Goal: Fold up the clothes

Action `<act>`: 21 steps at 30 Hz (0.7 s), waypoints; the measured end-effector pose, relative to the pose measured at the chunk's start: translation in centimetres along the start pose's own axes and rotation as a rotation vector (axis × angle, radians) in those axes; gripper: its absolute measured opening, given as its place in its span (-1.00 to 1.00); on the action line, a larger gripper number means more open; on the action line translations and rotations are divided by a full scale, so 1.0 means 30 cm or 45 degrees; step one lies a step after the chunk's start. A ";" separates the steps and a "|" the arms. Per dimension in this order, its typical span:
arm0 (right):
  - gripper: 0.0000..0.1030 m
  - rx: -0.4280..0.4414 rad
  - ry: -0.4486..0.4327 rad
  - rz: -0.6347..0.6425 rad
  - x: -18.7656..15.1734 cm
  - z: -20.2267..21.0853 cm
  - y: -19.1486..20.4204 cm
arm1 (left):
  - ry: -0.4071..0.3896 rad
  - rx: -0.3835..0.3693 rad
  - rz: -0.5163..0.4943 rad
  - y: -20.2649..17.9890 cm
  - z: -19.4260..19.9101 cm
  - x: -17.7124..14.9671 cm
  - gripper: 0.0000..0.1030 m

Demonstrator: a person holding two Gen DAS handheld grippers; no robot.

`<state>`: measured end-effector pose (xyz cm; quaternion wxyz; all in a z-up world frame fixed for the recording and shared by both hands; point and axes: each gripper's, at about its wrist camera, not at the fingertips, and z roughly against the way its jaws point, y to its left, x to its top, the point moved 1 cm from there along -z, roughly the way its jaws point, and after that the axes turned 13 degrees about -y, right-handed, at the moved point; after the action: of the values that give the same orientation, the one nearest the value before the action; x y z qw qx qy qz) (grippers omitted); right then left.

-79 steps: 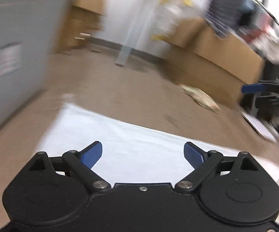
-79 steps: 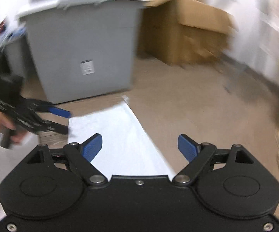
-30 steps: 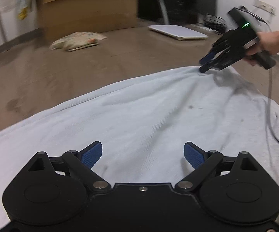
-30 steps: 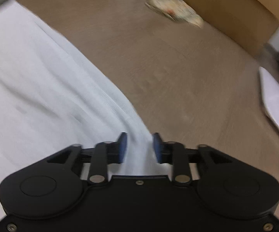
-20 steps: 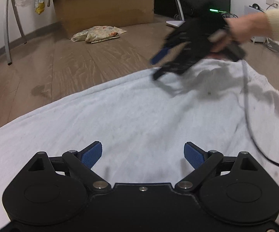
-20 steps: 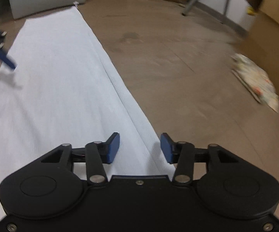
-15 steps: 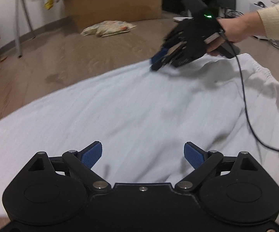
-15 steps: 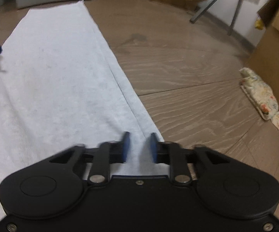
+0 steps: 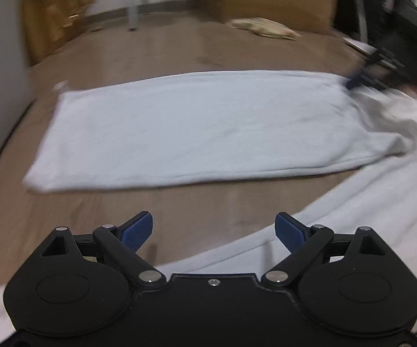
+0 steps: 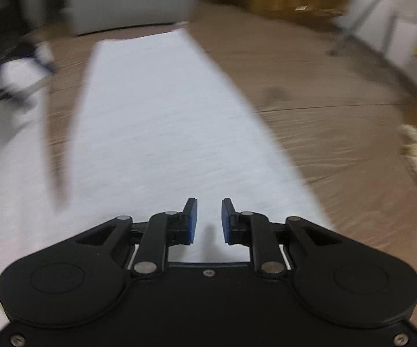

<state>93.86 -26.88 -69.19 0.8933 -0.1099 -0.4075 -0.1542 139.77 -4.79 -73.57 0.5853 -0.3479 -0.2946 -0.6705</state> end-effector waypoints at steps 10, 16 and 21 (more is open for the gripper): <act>0.32 0.011 0.024 0.264 -0.083 0.190 0.352 | -0.049 0.407 0.649 0.305 -0.246 0.170 0.77; 0.30 -0.089 0.028 0.290 -0.119 0.153 0.376 | -0.021 0.714 1.050 0.461 -0.295 0.175 0.76; 0.30 -0.051 0.015 0.282 -0.133 0.151 0.420 | -0.033 0.921 1.203 0.535 -0.262 0.159 0.75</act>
<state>92.83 -12.99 -70.22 0.9050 -0.1711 -0.3844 -0.0634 154.35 -16.13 -74.49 0.8980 -0.2279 -0.3247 -0.1904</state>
